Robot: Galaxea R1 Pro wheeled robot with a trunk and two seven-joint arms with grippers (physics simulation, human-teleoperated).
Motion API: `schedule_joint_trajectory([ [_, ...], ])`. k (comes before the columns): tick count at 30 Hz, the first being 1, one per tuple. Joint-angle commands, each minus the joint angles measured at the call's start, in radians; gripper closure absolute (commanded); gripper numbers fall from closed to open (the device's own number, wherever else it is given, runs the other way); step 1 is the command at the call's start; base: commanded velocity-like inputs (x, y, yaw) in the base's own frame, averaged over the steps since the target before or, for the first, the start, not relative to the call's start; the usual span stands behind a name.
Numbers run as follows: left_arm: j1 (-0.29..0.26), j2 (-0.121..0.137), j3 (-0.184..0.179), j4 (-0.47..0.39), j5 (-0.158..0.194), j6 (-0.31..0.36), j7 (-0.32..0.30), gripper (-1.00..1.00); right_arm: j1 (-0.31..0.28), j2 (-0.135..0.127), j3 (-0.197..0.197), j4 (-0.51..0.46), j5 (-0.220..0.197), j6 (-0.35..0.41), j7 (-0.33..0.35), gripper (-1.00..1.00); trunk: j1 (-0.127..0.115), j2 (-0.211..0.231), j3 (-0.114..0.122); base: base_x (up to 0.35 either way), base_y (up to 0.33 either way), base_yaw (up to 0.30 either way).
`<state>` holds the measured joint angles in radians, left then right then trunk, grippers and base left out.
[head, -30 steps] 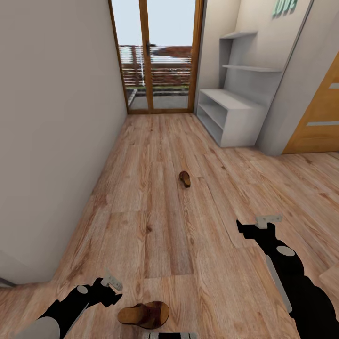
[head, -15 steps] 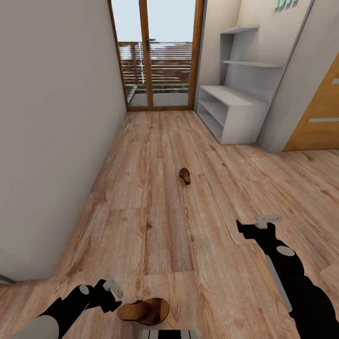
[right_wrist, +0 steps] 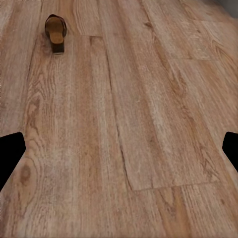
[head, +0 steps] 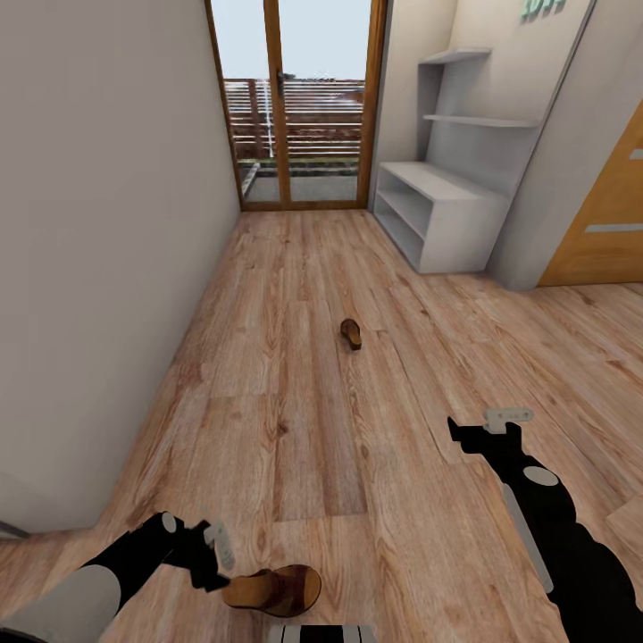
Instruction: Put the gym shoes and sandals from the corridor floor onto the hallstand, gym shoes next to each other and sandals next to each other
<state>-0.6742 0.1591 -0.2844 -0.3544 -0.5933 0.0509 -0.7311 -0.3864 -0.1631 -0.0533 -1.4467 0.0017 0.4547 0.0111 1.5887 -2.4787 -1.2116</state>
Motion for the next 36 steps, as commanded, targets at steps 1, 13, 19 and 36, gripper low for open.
schedule_joint_trajectory([
  [1,-0.005,0.000,0.000,-0.003,-0.007,0.006,-0.013,-1.00,0.000,0.000,0.000,-0.001,0.000,0.005,0.001,-1.00,0.000,0.000,-0.001,0.000,0.000,0.000],
  [13,-0.034,-0.001,0.004,-0.007,-0.020,0.008,-0.041,-1.00,0.000,0.002,-0.001,-0.001,0.001,0.005,0.001,-1.00,0.000,0.000,-0.002,0.000,0.000,0.000],
  [19,-0.038,-0.002,0.007,-0.037,-0.017,0.008,-0.040,-1.00,0.000,0.001,-0.002,-0.001,0.001,0.005,0.001,-1.00,0.000,0.000,-0.008,0.000,0.000,0.000],
  [36,-0.033,-0.011,0.008,-0.070,-0.013,0.010,-0.040,-1.00,0.000,-0.001,-0.003,-0.002,0.001,0.005,0.001,-1.00,0.015,-0.023,-0.078,0.000,0.000,0.000],
])
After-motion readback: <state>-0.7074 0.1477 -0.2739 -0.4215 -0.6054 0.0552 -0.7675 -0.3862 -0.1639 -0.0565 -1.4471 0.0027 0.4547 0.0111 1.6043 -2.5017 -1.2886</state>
